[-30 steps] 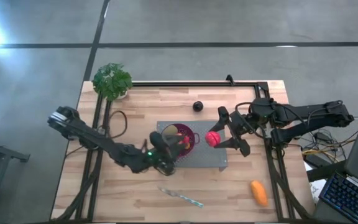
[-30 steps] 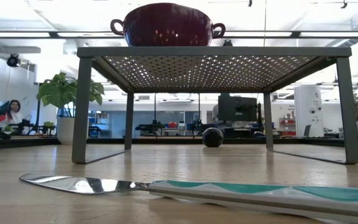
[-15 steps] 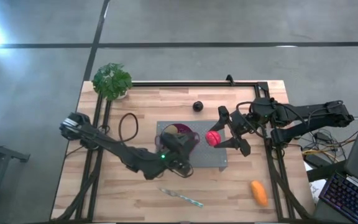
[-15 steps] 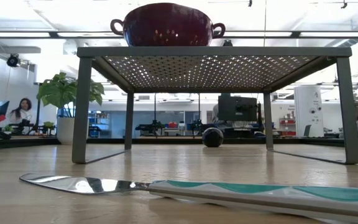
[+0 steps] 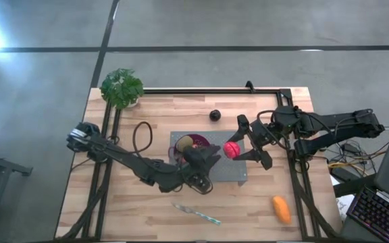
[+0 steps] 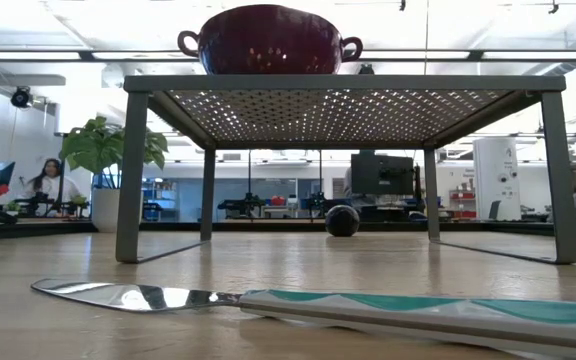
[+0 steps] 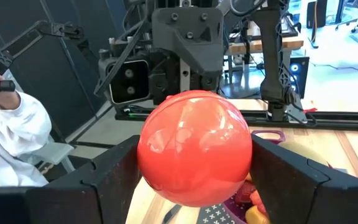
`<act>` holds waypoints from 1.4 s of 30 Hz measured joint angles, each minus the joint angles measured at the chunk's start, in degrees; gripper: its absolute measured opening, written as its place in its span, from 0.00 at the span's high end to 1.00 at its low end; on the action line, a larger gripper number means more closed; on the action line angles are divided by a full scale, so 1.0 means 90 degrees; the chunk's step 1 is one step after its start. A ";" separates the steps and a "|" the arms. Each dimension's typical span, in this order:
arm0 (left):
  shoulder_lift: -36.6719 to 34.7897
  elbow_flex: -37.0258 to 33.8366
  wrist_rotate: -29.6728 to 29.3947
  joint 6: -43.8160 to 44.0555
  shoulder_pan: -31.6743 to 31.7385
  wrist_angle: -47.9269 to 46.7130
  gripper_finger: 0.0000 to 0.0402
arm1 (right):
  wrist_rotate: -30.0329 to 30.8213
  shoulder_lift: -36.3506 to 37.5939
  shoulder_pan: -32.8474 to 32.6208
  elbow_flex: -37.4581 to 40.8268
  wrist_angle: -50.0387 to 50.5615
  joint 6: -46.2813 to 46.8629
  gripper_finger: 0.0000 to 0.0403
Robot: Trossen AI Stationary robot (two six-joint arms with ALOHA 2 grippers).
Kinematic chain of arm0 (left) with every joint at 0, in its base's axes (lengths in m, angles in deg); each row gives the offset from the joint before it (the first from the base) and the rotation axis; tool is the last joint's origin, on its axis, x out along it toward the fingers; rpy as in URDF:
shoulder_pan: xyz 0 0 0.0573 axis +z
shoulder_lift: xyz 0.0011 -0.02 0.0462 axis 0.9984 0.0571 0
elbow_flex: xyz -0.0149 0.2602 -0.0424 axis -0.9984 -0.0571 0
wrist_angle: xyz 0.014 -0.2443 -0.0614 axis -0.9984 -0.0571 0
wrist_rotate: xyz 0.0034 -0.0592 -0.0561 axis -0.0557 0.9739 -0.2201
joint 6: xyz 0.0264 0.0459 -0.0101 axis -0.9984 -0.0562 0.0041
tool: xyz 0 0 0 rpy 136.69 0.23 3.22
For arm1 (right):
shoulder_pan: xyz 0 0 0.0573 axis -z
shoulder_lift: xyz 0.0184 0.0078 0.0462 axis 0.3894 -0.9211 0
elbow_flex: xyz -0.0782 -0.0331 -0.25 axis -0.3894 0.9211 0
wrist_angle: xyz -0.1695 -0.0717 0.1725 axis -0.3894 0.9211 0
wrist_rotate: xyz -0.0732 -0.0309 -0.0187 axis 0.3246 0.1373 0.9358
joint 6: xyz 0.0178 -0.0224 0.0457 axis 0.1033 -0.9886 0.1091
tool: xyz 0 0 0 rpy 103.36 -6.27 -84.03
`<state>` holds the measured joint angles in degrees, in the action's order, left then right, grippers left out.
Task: Pick & Place Fruit
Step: Put the tomato into the purple strainer bowl
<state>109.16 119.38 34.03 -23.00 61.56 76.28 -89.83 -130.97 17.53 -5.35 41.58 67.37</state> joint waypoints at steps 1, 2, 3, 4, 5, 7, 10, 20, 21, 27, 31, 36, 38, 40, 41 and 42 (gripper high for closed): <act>0.0000 0.0000 0.0017 -0.0005 0.0027 0.0007 0.19 | 0.0002 0.0000 0.0000 0.0000 0.0000 0.0002 0.32; 0.0000 0.0000 0.0041 -0.0005 0.0059 0.0015 0.19 | 0.0002 0.0000 0.0000 0.0000 0.0000 0.0000 0.32; 0.0000 0.0000 0.0052 -0.0009 0.0094 0.0013 0.19 | 0.0005 0.0000 0.0000 0.0000 -0.0002 -0.0007 0.33; 0.0000 0.0000 0.0081 -0.0035 0.0136 0.0010 0.19 | 0.0005 0.0000 0.0000 0.0000 -0.0003 -0.0008 0.34; 0.0000 0.0000 0.0094 -0.0053 0.0174 0.0009 0.19 | 0.0005 0.0000 0.0000 0.0000 -0.0004 -0.0008 0.35; 0.0000 -0.0002 0.0211 -0.0053 0.0239 0.0011 0.19 | 0.0005 0.0000 0.0000 0.0000 -0.0002 -0.0010 0.37; 0.0014 -0.0005 0.0353 -0.0053 0.0279 0.0064 0.19 | 0.0009 0.0000 0.0000 0.0000 -0.0002 -0.0012 0.38; 0.0019 -0.0005 0.0523 -0.0053 0.0276 0.0077 0.19 | 0.0505 -0.0352 -0.0002 -0.0012 -0.0241 0.0011 0.32; 0.0019 -0.0007 0.0507 -0.0056 0.0276 0.0075 0.19 | 0.0505 -0.0428 -0.0002 -0.0031 -0.0294 0.0016 0.33; 0.0019 -0.0011 0.0292 -0.0167 0.0267 0.0021 0.19 | 0.0502 -0.0763 -0.0007 -0.0165 -0.0413 -0.0040 0.38; 0.0019 -0.0012 0.0277 -0.0168 0.0253 -0.0024 0.19 | 0.0483 -0.0886 -0.0015 -0.0300 -0.0423 -0.0058 0.35; 0.0019 -0.0012 0.0161 -0.0045 0.0211 -0.0057 0.19 | 0.0486 -0.0887 -0.0011 -0.0340 -0.0379 -0.0061 0.32; 0.0019 -0.0012 0.0163 0.0044 0.0188 -0.0105 0.21 | 0.0485 -0.0874 -0.0015 -0.0340 -0.0302 -0.0061 0.33; 0.0019 -0.0012 0.0163 0.0084 0.0172 -0.0149 0.24 | 0.0483 -0.0874 -0.0014 -0.0340 -0.0288 -0.0061 0.35; 0.0019 -0.0012 0.0165 0.0112 0.0165 -0.0158 0.26 | 0.0483 -0.0874 -0.0012 -0.0340 -0.0274 -0.0061 0.36; 0.0019 -0.0011 0.0168 0.0123 0.0160 -0.0155 0.28 | 0.0483 -0.0874 -0.0012 -0.0340 -0.0277 -0.0061 0.37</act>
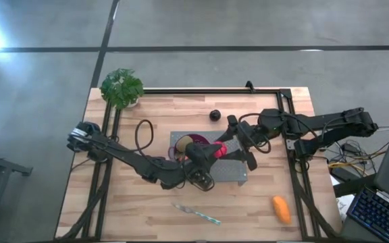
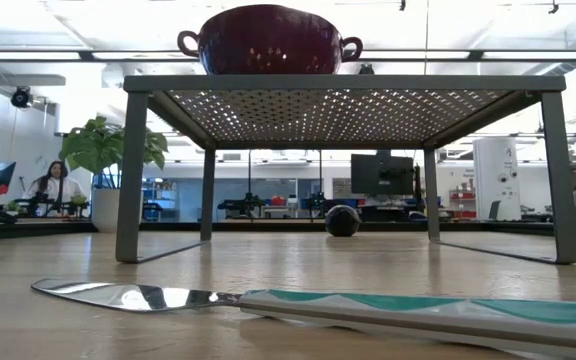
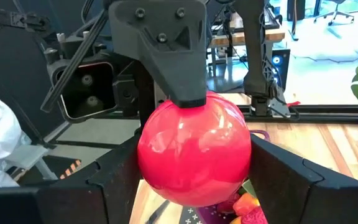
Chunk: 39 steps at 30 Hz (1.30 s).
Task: Pick & Place Fruit
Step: Put the tomato into the purple strainer bowl
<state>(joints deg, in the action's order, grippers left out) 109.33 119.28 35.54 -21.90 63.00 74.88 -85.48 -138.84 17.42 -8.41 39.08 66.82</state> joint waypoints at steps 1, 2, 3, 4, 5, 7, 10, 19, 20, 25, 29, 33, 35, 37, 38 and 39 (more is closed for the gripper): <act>0.0000 0.0000 0.0008 0.0004 0.0000 -0.0004 0.30 | 0.0000 0.0000 0.0000 0.0000 -0.0001 0.0000 0.37; 0.0000 -0.0001 0.0014 0.0004 -0.0002 -0.0003 0.32 | -0.0001 0.0000 0.0000 0.0000 0.0001 0.0000 0.38; 0.0000 -0.0001 0.0017 0.0003 -0.0003 -0.0004 0.34 | 0.0000 0.0000 0.0000 0.0000 0.0004 0.0000 0.38; 0.0000 0.0000 0.0015 0.0004 -0.0007 -0.0006 0.35 | -0.0001 0.0000 0.0000 0.0000 0.0001 0.0000 0.38; 0.0000 -0.0001 0.0015 0.0009 -0.0007 -0.0006 0.36 | -0.0002 0.0000 0.0000 0.0000 -0.0002 0.0001 0.37; 0.0000 0.0000 0.0020 0.0016 -0.0007 -0.0006 0.36 | -0.0002 0.0000 0.0000 0.0000 0.0002 0.0002 0.35; 0.0000 -0.0001 0.0040 0.0044 -0.0007 -0.0017 0.34 | 0.0001 0.0000 0.0000 0.0000 -0.0001 0.0000 0.31; 0.0000 -0.0001 0.0059 0.0148 -0.0007 -0.0045 0.33 | 0.0005 0.0000 0.0000 -0.0007 -0.0019 -0.0096 0.26; 0.0000 -0.0001 0.0059 0.0197 -0.0007 -0.0045 0.33 | 0.0006 0.0000 0.0000 -0.0007 -0.0017 -0.0097 0.25; 0.0000 -0.0001 -0.0048 0.0306 -0.0007 -0.0026 0.33 | 0.0044 0.0103 0.0000 -0.0007 0.0101 -0.0097 0.18; 0.0000 -0.0001 -0.0362 0.0307 -0.0007 -0.0016 0.33 | 0.0504 0.0308 0.0000 -0.0010 0.0600 -0.0116 0.11; -0.0001 -0.0001 -0.0746 0.0482 -0.0024 -0.0018 0.33 | 0.0922 0.0626 0.0009 -0.0010 0.1256 -0.0198 0.08; -0.0005 -0.0001 -0.1115 0.0580 -0.0027 -0.0019 0.33 | 0.1098 0.0801 0.0007 -0.0010 0.1543 -0.0220 0.09; -0.0035 -0.0003 -0.1619 0.0602 -0.0029 -0.0033 0.33 | 0.1308 0.1003 0.0008 -0.0010 0.1881 -0.0218 0.09; -0.0046 -0.0003 -0.1886 0.0616 -0.0021 -0.0036 0.33 | 0.1428 0.1086 0.0016 -0.0010 0.2034 -0.0193 0.10; -0.0077 -0.0001 -0.2099 0.0710 -0.0011 -0.0066 0.33 | 0.1572 0.1192 0.0027 -0.0010 0.2180 -0.0141 0.10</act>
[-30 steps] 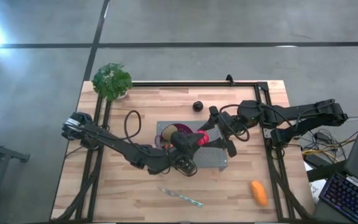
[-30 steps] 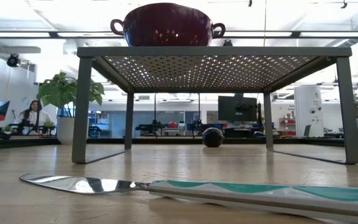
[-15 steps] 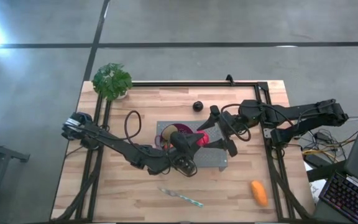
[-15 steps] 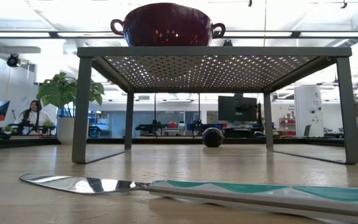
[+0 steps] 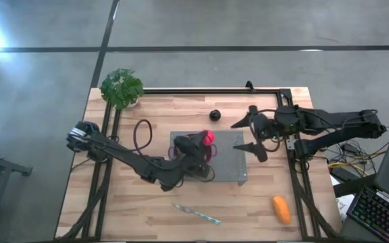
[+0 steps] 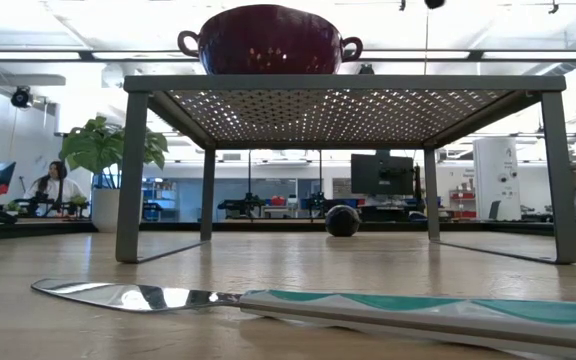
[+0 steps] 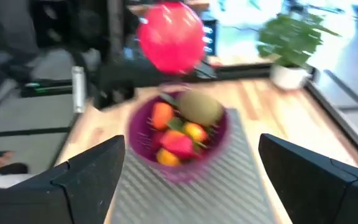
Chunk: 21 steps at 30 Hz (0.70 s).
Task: Pick & Place Fruit
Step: Put the tomato into the purple strainer bowl
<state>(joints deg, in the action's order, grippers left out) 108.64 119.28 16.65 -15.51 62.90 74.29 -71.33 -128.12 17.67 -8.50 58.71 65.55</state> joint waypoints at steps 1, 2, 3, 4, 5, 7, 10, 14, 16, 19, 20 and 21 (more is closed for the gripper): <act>-0.0035 0.0011 -0.0102 0.0167 0.0010 -0.0092 0.33 | 0.0167 0.0099 0.0013 0.0000 0.0182 0.0046 0.11; -0.0078 0.0031 -0.0148 0.0334 0.0015 -0.0175 0.33 | 0.0328 0.0194 0.0034 0.0000 0.0348 0.0091 0.11; -0.0122 0.0047 -0.0205 0.0478 0.0020 -0.0279 0.33 | 0.0471 0.0289 0.0065 0.0000 0.0487 0.0153 0.12; -0.0146 0.0084 -0.0327 0.0636 0.0024 -0.0393 0.33 | 0.0592 0.0375 0.0096 0.0000 0.0649 0.0215 0.12; -0.0182 0.0138 -0.0402 0.0777 0.0028 -0.0492 0.33 | 0.0655 0.0457 0.0138 0.0000 0.0810 0.0287 0.13; -0.0263 0.0225 -0.0515 0.1084 0.0042 -0.0766 0.33 | 0.0677 0.0588 0.0258 0.0000 0.1052 0.0406 0.14; -0.0372 0.0412 -0.0538 0.1662 0.0055 -0.1352 0.33 | 0.0768 0.0736 0.0462 0.0000 0.1311 0.0491 0.15; -0.0387 0.0642 0.0570 0.2771 0.0122 -0.2485 0.33 | 0.0789 0.0852 0.0797 0.0000 0.1394 0.0483 0.16; -0.0382 0.0784 0.1231 0.3588 0.0204 -0.3183 0.33 | 0.0789 0.0894 0.0962 0.0000 0.1439 0.0479 0.17; -0.0431 0.1075 0.1797 0.5121 0.0421 -0.4532 0.33 | 0.0788 0.0956 0.1152 0.0000 0.1605 0.0479 0.18; -0.0452 0.1199 0.1946 0.5683 0.0513 -0.5077 0.33 | 0.0788 0.0967 0.1197 0.0000 0.1668 0.0482 0.19; -0.0480 0.1345 0.2112 0.6222 0.0586 -0.5583 0.33 | 0.0786 0.0989 0.1233 0.0000 0.1719 0.0494 0.19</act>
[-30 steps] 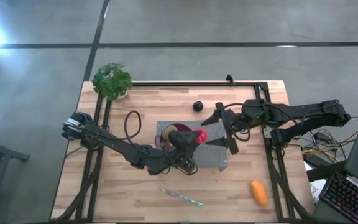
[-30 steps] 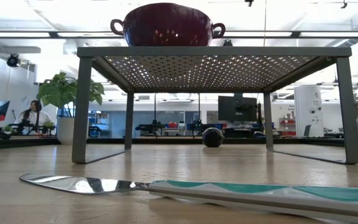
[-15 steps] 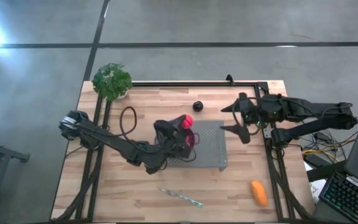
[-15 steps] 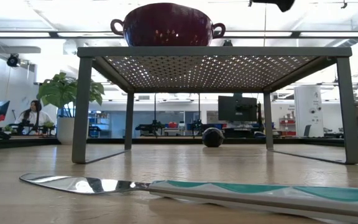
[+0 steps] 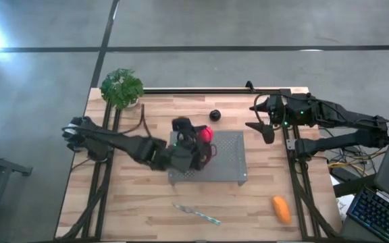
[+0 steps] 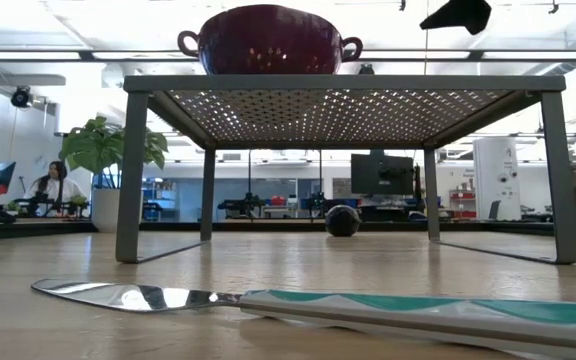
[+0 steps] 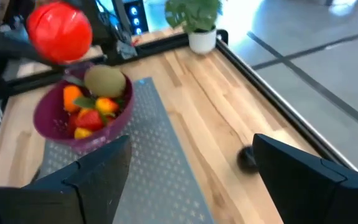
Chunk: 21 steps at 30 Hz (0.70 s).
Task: Pick & Place Fruit
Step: Put the tomato into the purple strainer bowl
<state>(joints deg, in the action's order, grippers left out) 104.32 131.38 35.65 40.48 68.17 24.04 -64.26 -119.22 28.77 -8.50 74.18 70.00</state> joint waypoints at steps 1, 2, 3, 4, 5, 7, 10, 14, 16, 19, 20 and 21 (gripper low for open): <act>-0.0020 0.0154 0.0182 0.0571 0.0066 -0.0539 0.33 | 0.0000 0.0005 0.0030 0.0000 0.0087 -0.0003 0.19; -0.0031 0.0312 0.0414 0.1086 0.0142 -0.1044 0.33 | -0.0001 0.0011 0.0051 0.0000 0.0156 -0.0009 0.20; -0.0035 0.0471 0.0709 0.1566 0.0220 -0.1492 0.33 | -0.0002 0.0015 0.0072 0.0000 0.0172 -0.0013 0.20; -0.0039 0.0606 0.1068 0.2012 0.0306 -0.1866 0.33 | -0.0002 0.0017 0.0089 0.0000 0.0188 -0.0015 0.21; -0.0040 0.0703 0.1437 0.2402 0.0401 -0.2171 0.33 | -0.0002 0.0018 0.0111 0.0000 0.0212 -0.0017 0.21; -0.0040 0.0813 0.2161 0.3009 0.0615 -0.2553 0.33 | -0.0006 0.0015 0.0156 0.0000 0.0198 -0.0046 0.22; -0.0040 0.0858 0.3072 0.3443 0.0940 -0.2857 0.33 | -0.0006 0.0015 0.0234 0.0000 0.0202 -0.0068 0.23; -0.0040 0.0854 0.3640 0.3476 0.1222 -0.3019 0.33 | -0.0009 0.0015 0.0323 0.0000 0.0207 -0.0117 0.25; -0.0038 0.0853 0.3685 0.3467 0.1303 -0.3088 0.33 | -0.0009 0.0015 0.0344 0.0000 0.0226 -0.0121 0.25; -0.0038 0.0853 0.3690 0.3303 0.1346 -0.3119 0.33 | -0.0009 0.0015 0.0362 0.0000 0.0247 -0.0143 0.26; -0.0024 0.0853 0.3686 0.3258 0.1346 -0.3109 0.33 | -0.0008 0.0015 0.0365 0.0000 0.0248 -0.0159 0.26; 0.0016 0.0853 0.3686 0.3199 0.1344 -0.3091 0.33 | -0.0011 0.0015 0.0372 0.0000 0.0247 -0.0167 0.25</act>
<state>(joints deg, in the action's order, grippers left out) 104.47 139.06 68.83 69.27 80.27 -3.78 -64.36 -119.08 32.12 -8.50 76.41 68.50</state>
